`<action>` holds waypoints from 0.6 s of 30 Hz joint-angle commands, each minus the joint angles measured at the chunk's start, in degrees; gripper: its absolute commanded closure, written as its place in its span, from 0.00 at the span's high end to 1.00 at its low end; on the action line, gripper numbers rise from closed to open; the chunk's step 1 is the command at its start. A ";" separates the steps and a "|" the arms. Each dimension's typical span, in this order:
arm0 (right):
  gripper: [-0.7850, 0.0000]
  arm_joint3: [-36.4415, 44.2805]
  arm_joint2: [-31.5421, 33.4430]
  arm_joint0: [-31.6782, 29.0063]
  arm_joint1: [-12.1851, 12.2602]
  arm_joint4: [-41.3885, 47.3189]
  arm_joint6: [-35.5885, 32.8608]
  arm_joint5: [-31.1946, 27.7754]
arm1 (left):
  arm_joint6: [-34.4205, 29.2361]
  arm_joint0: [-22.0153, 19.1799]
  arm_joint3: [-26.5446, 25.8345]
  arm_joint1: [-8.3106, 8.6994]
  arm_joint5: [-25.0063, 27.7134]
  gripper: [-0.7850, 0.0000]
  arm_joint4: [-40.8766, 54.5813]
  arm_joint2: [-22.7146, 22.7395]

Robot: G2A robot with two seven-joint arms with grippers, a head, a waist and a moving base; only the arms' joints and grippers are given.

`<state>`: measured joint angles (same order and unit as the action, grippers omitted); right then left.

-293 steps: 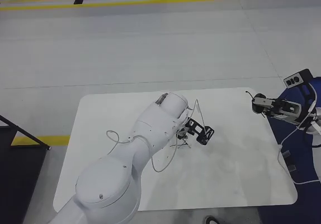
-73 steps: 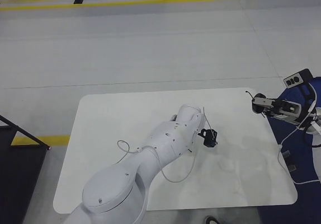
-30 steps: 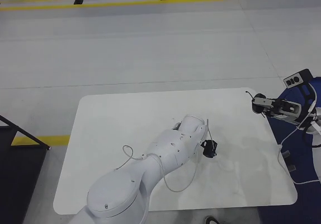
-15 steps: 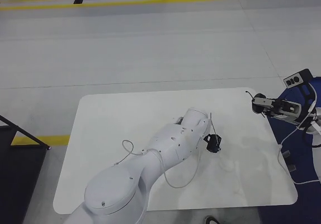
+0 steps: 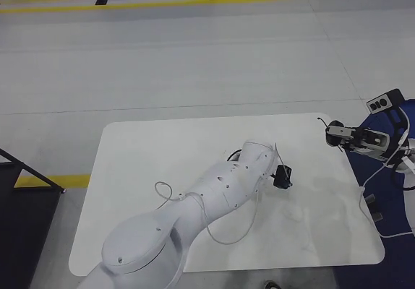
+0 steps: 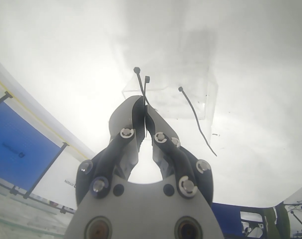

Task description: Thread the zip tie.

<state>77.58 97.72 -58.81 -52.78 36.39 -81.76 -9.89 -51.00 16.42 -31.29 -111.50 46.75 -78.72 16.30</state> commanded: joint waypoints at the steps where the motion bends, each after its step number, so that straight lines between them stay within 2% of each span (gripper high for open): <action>1: 0.00 0.00 0.00 0.00 0.00 0.00 0.00 0.00 | -5.89 1.48 -3.36 0.99 -3.98 0.00 0.48 1.03; 3: 0.00 0.00 0.00 0.00 0.00 0.00 0.00 0.00 | -10.10 3.04 -6.93 1.89 -6.36 0.00 0.95 1.86; 6: 0.00 0.00 0.00 0.00 0.00 0.00 0.00 0.00 | -15.66 6.39 -14.91 4.29 -9.34 0.00 0.85 3.71; 7: 0.00 0.00 0.00 0.00 0.00 0.00 0.00 0.00 | -17.19 8.28 -18.60 5.60 -10.66 0.00 0.31 4.43; 18: 0.00 0.00 0.00 0.00 0.00 0.00 0.00 0.00 | -15.69 9.23 -20.55 5.98 -11.34 0.00 -0.13 4.62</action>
<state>77.58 97.72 -58.81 -52.78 36.39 -81.76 -9.89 -66.66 25.66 -51.86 -105.52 35.39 -78.86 20.92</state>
